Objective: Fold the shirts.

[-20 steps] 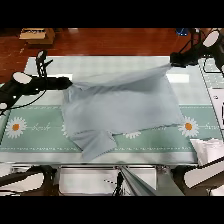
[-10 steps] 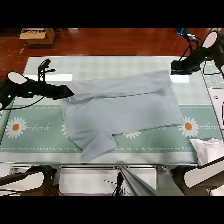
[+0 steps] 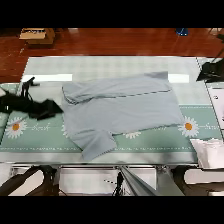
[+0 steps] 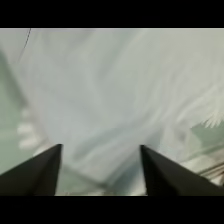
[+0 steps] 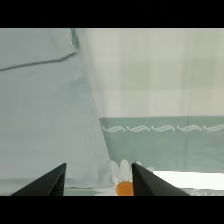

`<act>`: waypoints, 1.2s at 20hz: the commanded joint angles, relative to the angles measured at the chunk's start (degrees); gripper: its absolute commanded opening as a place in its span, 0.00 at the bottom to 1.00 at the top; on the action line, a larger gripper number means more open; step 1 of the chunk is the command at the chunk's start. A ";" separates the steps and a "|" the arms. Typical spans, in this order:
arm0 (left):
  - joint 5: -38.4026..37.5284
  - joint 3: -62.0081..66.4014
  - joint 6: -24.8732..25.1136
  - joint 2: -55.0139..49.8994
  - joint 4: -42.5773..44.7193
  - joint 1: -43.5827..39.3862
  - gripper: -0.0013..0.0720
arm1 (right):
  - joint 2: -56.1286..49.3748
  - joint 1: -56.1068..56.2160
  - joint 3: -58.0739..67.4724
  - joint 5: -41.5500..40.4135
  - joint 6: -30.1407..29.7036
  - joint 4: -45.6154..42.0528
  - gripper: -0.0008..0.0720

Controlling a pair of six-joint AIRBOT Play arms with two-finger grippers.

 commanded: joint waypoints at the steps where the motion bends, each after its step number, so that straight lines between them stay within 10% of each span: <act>1: -2.29 -12.66 -3.21 8.94 4.09 1.55 0.90 | 5.53 -5.88 -8.15 -0.52 -1.44 8.39 0.70; 21: 21.46 -23.69 -2.73 -1.01 -15.45 -15.21 0.85 | 10.25 -6.86 -17.11 -3.41 -1.31 11.76 0.69; 22: 22.73 -23.69 -2.73 -1.86 -16.68 -16.24 0.76 | 10.40 -6.86 -17.11 -3.41 -1.11 11.69 0.69; 24: 23.06 -23.69 -1.38 -2.69 -16.72 -17.20 0.06 | 10.71 -6.88 -17.11 -3.45 -0.90 11.65 0.69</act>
